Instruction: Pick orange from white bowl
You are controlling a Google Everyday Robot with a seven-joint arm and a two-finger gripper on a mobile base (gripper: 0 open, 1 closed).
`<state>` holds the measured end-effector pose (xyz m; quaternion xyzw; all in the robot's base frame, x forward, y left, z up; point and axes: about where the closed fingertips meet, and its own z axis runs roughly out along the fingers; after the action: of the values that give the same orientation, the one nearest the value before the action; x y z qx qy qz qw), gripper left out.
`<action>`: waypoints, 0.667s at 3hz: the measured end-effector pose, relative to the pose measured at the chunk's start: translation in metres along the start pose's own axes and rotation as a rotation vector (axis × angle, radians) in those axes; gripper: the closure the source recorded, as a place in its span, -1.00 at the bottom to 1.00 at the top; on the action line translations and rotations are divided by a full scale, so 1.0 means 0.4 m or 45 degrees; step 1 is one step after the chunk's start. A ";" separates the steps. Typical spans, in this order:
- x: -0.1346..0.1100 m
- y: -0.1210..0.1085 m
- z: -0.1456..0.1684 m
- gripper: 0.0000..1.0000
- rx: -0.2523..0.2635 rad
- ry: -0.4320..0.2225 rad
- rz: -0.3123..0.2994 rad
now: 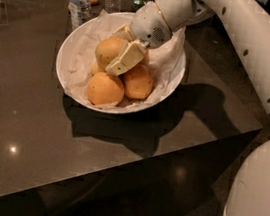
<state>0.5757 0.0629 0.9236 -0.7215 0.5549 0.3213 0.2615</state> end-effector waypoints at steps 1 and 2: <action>-0.005 0.000 -0.004 1.00 0.000 0.000 0.000; -0.027 0.053 -0.077 1.00 0.044 -0.119 -0.025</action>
Offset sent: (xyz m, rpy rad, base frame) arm -0.0580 -0.0794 0.0899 0.3211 -0.0403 -0.0343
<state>0.5586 0.0419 0.9517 -0.7064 0.5405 0.3425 0.3026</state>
